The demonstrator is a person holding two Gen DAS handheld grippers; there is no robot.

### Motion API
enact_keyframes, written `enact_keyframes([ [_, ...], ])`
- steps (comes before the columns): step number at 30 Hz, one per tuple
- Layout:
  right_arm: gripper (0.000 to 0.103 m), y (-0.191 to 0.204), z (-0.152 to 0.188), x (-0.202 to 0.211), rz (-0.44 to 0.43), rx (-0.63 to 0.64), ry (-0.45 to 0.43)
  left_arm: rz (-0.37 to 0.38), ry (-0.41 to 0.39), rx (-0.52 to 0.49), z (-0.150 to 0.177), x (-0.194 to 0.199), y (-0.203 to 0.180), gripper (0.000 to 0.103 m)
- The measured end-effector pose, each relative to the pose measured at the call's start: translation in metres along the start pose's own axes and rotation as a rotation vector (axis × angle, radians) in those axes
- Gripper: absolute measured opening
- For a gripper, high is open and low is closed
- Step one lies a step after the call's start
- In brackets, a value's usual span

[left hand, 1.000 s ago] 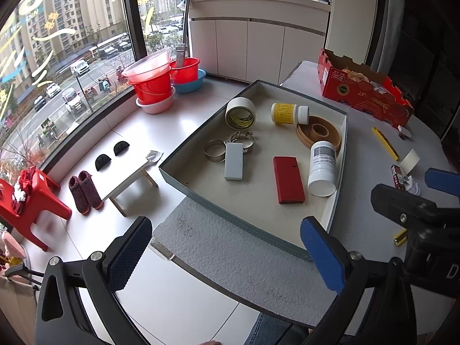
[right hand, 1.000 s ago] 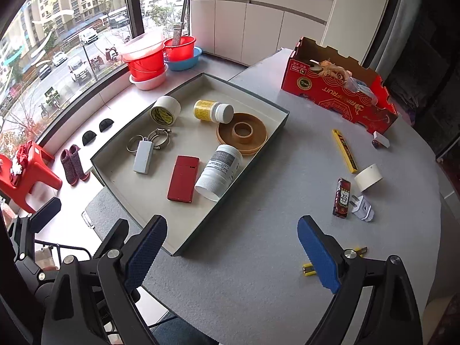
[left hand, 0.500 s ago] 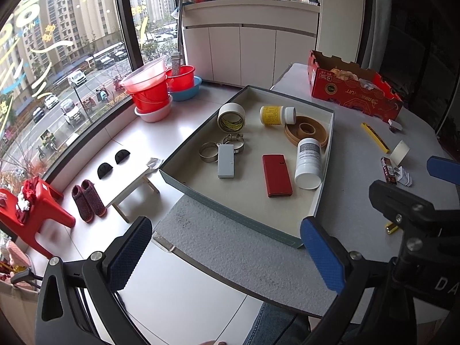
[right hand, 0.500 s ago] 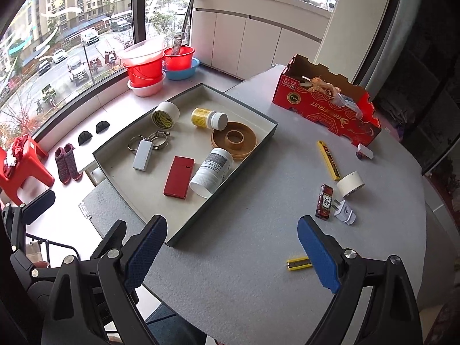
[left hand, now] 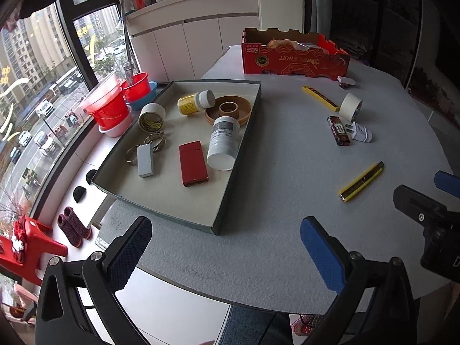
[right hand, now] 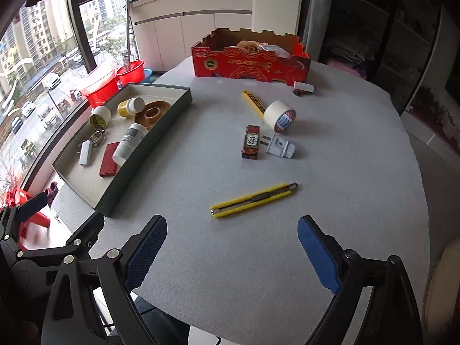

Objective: Organize rigid objects
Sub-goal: 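Move left tool to yellow utility knife while right tool approaches white plug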

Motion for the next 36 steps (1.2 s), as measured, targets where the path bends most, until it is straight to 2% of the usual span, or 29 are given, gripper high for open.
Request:
enact_keyframes([
  [4,0.093,-0.066,0.029,0.001,0.042,-0.15,0.017,0.032,-0.037,-0.131,-0.012,0.005,-0.057,0.103],
  [8,0.093,-0.116,0.062,0.0,0.063,-0.269,0.049,0.068,-0.07,-0.276,-0.025,0.002,-0.12,0.103],
  [13,0.093,-0.149,0.087,-0.002,0.065,-0.363,0.071,0.119,-0.085,-0.436,-0.031,-0.014,-0.192,0.103],
  [16,0.093,-0.158,0.091,-0.001,0.061,-0.39,0.069,0.115,-0.052,-0.485,-0.031,-0.034,-0.215,0.103],
  [17,0.093,-0.158,0.091,-0.001,0.058,-0.39,0.066,0.137,-0.056,-0.458,-0.035,-0.036,-0.216,0.103],
  [19,0.093,-0.159,0.088,0.0,0.061,-0.38,0.062,0.115,-0.042,-0.418,-0.044,-0.045,-0.207,0.103],
  [22,0.093,-0.157,0.082,-0.005,0.045,-0.369,0.059,-0.008,-0.043,-0.309,-0.059,-0.067,-0.174,0.103],
  [23,0.093,-0.156,0.078,-0.008,0.04,-0.366,0.057,-0.011,-0.023,-0.262,-0.059,-0.074,-0.164,0.103],
  [26,0.093,-0.151,0.056,-0.019,0.019,-0.347,0.053,0.042,0.033,-0.189,-0.056,-0.083,-0.15,0.103],
  [30,0.093,-0.137,0.002,-0.037,-0.031,-0.27,0.023,0.055,-0.004,-0.194,-0.052,-0.078,-0.155,0.103],
  [33,0.093,-0.119,-0.041,-0.057,-0.049,-0.134,0.001,0.113,0.04,-0.131,-0.049,-0.083,-0.156,0.103],
  [36,0.093,-0.101,-0.071,-0.085,-0.047,0.013,0.018,0.167,0.082,-0.072,-0.047,-0.088,-0.153,0.103],
])
Point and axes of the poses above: each gripper's, at about its wrist camera, not at the fingertips, and x roughly against the way its jaws point, y to its left, z to its underside, the point moved 9 cm from there along -x, roughly the way its jaws point, and after that the axes turned 13 degrees about -z, right-handed, at the moved point
